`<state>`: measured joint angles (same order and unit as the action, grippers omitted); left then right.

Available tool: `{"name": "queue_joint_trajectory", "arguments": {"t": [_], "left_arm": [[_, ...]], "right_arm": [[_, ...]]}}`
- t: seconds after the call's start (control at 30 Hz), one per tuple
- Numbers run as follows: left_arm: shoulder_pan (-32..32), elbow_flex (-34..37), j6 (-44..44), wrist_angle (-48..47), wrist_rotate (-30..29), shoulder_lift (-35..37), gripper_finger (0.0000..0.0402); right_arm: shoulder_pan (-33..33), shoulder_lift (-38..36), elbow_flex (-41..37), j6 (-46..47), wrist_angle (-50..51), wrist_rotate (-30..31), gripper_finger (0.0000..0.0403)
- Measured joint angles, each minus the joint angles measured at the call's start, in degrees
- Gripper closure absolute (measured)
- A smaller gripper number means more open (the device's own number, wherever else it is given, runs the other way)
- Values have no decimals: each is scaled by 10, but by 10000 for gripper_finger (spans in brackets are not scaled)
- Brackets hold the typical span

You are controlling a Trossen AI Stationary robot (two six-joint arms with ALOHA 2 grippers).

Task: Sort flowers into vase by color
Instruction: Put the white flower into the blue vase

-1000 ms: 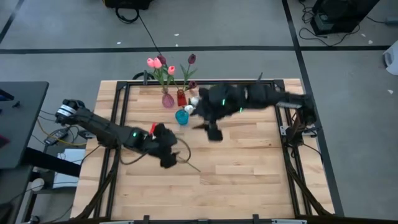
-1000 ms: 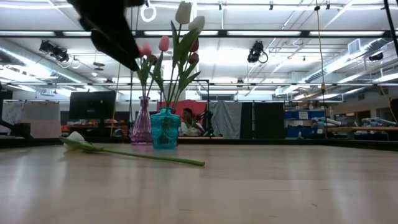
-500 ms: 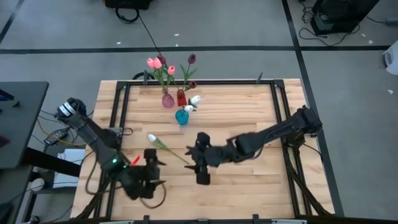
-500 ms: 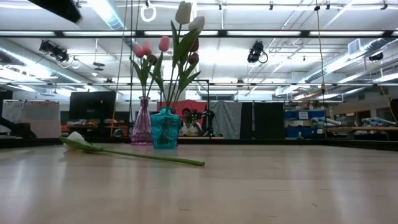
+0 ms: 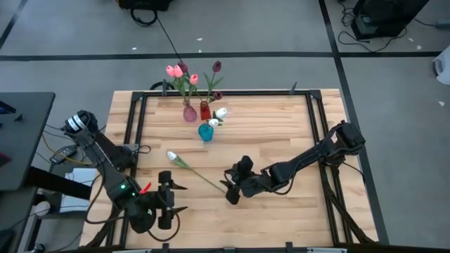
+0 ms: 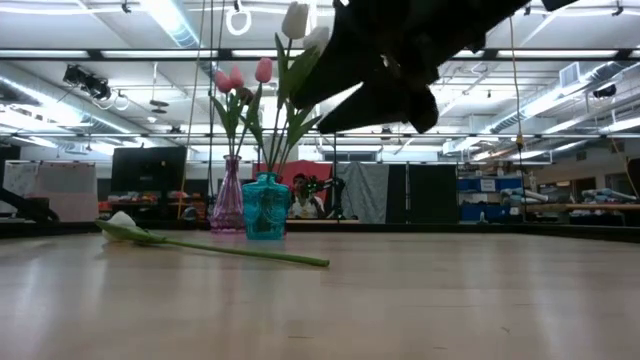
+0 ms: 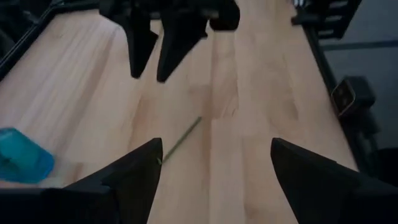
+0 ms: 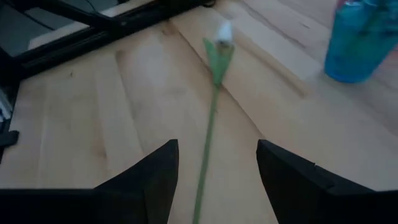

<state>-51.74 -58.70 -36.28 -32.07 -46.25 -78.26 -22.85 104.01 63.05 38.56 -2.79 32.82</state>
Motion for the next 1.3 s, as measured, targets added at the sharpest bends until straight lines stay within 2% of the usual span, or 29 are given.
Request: {"name": "queue_joint_trajectory", "arguments": {"t": [0.17,0.3,0.43,0.57,0.73,0.87,1.07,1.3], "left_arm": [[-11,0,115,81,-4,3,101],[-10,12,164,85,-5,32,121],[-3,86,170,112,9,93,145],[10,190,140,133,33,169,160],[71,290,71,155,89,218,170],[147,311,68,160,173,210,178],[253,303,159,165,296,170,183],[323,303,270,197,317,102,183]], "right_arm": [[-14,17,4,-5,-24,-2,185],[-20,38,8,-14,-72,-22,188],[-25,48,8,-11,-75,-24,188],[-30,52,8,-16,-77,-23,188],[-28,56,8,-30,-81,-19,188],[-20,56,8,-39,-88,-8,188],[-9,56,8,-65,-106,-9,188],[-7,56,8,-99,-123,-9,188]]}}
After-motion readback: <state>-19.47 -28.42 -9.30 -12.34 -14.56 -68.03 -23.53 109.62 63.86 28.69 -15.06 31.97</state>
